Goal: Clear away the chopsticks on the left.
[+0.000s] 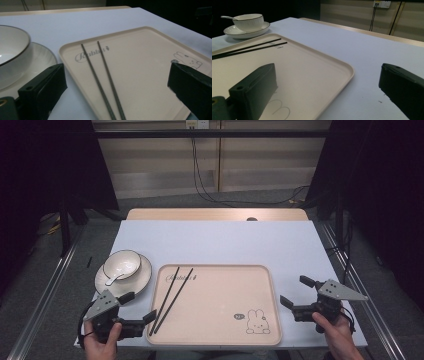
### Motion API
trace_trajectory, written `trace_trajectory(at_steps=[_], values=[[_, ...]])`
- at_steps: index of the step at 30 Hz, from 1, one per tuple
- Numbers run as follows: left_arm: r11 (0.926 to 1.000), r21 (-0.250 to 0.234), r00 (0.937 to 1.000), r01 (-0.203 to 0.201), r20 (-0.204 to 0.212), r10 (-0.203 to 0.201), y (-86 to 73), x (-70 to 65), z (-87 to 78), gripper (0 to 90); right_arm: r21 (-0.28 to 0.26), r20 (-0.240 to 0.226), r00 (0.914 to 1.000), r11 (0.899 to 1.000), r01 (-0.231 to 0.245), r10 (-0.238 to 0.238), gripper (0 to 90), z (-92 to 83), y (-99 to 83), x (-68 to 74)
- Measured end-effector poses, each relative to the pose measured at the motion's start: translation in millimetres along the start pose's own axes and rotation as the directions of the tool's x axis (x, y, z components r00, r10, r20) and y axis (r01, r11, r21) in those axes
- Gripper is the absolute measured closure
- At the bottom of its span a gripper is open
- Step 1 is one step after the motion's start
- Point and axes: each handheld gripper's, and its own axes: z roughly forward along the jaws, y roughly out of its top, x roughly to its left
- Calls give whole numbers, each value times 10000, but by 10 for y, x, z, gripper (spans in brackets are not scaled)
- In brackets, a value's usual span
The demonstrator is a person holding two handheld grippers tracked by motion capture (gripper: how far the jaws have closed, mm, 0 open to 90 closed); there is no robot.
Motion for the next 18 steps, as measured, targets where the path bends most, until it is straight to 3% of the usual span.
trace_trajectory(at_steps=[3,6,9,10,12,14,18], values=[[9996,-236,9998,185,60,-183,-67,110,-114,19,-17,18,10000,10000,-10,10,11,-2,-2,-3],[9993,-69,9993,372,29,-372,-145,229,-207,19,-1,97,9999,10000,-57,57,11,-2,-7,-14],[9944,-605,9956,869,-285,-888,-209,329,-286,19,8,137,9999,10000,-40,40,11,-2,-6,-17],[9935,-739,9954,863,-344,-890,-226,342,-304,19,48,107,9999,10000,-73,72,11,0,-6,-17],[9958,-675,9981,616,46,-615,-240,354,-337,20,104,114,9998,9999,-136,135,11,6,-8,-19],[9949,-916,9982,420,-397,-458,-247,332,-372,21,238,74,10000,9997,-67,65,12,27,-15,-9],[9927,-996,9963,686,-442,-733,-262,344,-397,21,414,84,10000,9991,-8,4,12,55,-22,2]])
